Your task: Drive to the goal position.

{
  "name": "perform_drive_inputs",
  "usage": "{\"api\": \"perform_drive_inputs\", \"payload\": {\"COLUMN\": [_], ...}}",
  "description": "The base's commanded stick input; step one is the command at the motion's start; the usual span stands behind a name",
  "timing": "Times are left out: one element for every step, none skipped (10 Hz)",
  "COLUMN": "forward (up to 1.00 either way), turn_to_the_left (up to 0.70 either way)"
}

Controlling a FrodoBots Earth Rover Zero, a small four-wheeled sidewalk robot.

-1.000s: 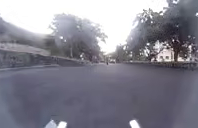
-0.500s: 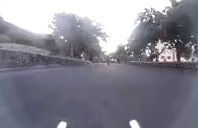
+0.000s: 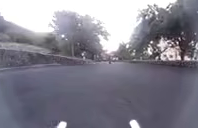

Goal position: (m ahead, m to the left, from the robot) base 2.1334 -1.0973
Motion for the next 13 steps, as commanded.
{"api": "perform_drive_inputs", "payload": {"forward": [0.7,0.7,0.7,0.7,0.7,0.7,0.7,0.7,0.7,0.7,0.7,0.7,0.7], "turn_to_the_left": [0.0,0.0,0.0,0.0,0.0,0.0,0.0,0.0,0.0,0.0,0.0,0.0,0.0]}}
